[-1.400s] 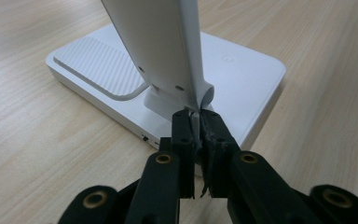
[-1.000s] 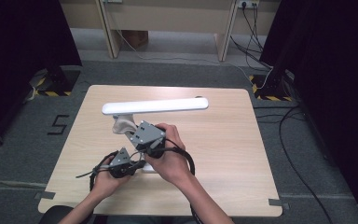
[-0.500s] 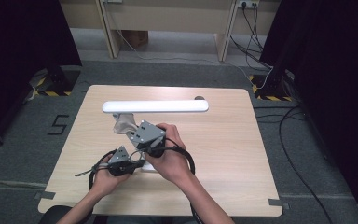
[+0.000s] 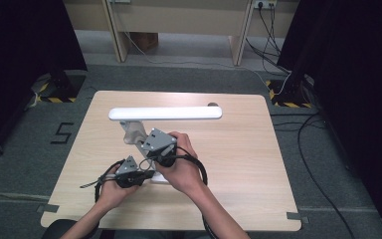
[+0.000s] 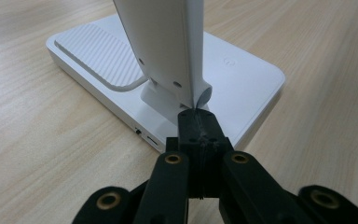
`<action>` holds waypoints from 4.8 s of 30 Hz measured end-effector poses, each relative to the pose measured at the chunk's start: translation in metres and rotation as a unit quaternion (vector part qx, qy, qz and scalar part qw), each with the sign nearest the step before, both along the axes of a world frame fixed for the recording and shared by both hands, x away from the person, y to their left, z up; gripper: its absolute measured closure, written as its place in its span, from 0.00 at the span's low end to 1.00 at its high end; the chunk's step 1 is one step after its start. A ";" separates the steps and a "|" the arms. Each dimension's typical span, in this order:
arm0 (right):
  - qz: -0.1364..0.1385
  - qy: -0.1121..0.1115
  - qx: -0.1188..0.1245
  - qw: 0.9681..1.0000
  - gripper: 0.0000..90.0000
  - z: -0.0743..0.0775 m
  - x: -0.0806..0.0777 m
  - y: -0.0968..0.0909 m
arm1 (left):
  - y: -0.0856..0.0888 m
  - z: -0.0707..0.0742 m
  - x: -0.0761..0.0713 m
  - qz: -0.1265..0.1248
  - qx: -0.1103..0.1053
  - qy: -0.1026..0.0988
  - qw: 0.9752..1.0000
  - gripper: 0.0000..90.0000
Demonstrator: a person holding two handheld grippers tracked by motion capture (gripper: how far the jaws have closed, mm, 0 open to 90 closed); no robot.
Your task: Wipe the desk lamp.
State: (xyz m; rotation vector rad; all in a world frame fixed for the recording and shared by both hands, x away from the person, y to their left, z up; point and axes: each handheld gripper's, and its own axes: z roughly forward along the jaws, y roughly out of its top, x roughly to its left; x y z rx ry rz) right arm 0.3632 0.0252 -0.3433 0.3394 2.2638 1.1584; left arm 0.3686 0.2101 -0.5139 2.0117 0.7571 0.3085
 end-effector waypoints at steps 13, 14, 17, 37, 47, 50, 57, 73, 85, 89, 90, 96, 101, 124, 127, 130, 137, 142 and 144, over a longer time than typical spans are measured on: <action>0.002 0.014 -0.015 1.000 0.90 -0.010 0.003 0.000 | -0.001 0.000 0.000 0.001 0.004 -0.006 1.000 1.00; 0.003 0.015 -0.018 1.000 0.90 -0.010 0.003 0.000 | 0.000 0.000 0.000 0.001 0.004 -0.007 1.000 1.00; 0.005 0.016 -0.022 1.000 0.90 -0.014 0.004 0.000 | -0.001 0.000 0.000 0.001 0.004 -0.007 1.000 1.00; -0.005 0.043 -0.034 0.998 0.90 -0.032 0.008 -0.003 | -0.002 0.001 0.000 -0.001 0.009 -0.008 1.000 1.00; -0.005 0.051 -0.046 0.998 0.90 -0.043 0.012 -0.007 | -0.002 0.001 0.000 -0.001 0.013 -0.011 1.000 1.00; -0.004 0.054 -0.049 0.997 0.90 -0.046 0.013 -0.007 | -0.003 0.001 0.000 0.000 0.012 -0.011 1.000 1.00; -0.008 0.065 -0.055 0.996 0.90 -0.056 0.015 -0.008 | -0.003 0.001 -0.001 0.000 0.013 -0.010 1.000 1.00; -0.016 0.089 -0.074 0.993 0.90 -0.078 0.015 -0.011 | -0.003 0.001 -0.001 0.001 0.014 -0.012 1.000 1.00; -0.018 0.107 -0.083 0.991 0.90 -0.092 0.015 -0.013 | -0.003 0.001 -0.001 0.000 0.016 -0.014 1.000 1.00; -0.018 0.109 -0.087 0.990 0.90 -0.096 0.015 -0.014 | -0.004 0.001 -0.001 0.000 0.016 -0.014 1.000 1.00; -0.021 0.112 -0.087 0.990 0.90 -0.098 0.015 -0.014 | -0.004 0.001 -0.001 0.000 0.017 -0.014 1.000 1.00; -0.024 0.120 -0.088 0.989 0.90 -0.105 0.015 -0.015 | -0.004 0.001 -0.002 0.000 0.016 -0.015 1.000 1.00; -0.024 0.124 -0.092 0.988 0.90 -0.112 0.015 -0.016 | -0.004 0.001 -0.002 0.000 0.017 -0.016 1.000 1.00; -0.031 0.143 -0.098 0.984 0.90 -0.132 0.015 -0.016 | -0.004 0.001 -0.002 0.001 0.018 -0.018 1.000 1.00; -0.033 0.145 -0.098 0.984 0.90 -0.133 0.014 -0.016 | -0.004 0.001 -0.003 0.001 0.018 -0.019 1.000 1.00; -0.035 0.146 -0.102 0.983 0.90 -0.136 0.014 -0.016 | -0.004 0.000 -0.002 0.003 0.014 -0.016 1.000 1.00; -0.038 0.154 -0.101 0.982 0.90 -0.141 0.015 -0.019 | -0.004 0.000 -0.002 0.006 0.011 -0.013 1.000 1.00; -0.041 0.156 -0.103 0.982 0.90 -0.143 0.015 -0.020 | -0.001 0.002 -0.002 0.011 0.015 -0.013 1.000 1.00; -0.042 0.156 -0.102 0.982 0.90 -0.143 0.015 -0.021 | 0.004 0.007 -0.004 0.018 0.009 -0.015 1.000 0.98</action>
